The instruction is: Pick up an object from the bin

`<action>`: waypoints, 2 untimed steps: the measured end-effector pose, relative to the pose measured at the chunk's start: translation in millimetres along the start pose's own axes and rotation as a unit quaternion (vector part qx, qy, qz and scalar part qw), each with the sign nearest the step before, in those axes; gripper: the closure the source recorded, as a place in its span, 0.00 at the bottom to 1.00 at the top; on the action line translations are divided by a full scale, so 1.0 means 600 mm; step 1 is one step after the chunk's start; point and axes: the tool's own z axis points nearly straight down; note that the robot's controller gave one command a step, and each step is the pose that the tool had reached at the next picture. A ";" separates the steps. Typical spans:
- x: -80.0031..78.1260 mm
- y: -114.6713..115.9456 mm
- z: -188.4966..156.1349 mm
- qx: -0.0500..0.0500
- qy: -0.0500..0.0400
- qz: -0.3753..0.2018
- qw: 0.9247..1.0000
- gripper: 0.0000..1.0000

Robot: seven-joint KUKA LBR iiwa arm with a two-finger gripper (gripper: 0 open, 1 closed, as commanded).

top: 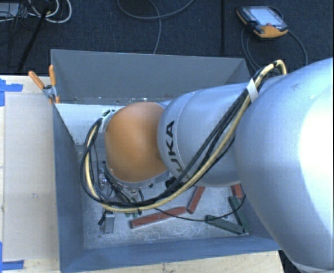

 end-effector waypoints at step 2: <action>-0.040 -0.084 0.021 -0.003 -0.003 0.022 1.000 0.00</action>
Offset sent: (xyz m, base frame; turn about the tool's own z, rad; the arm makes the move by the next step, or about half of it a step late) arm 0.0344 -0.0750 -0.0192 0.0682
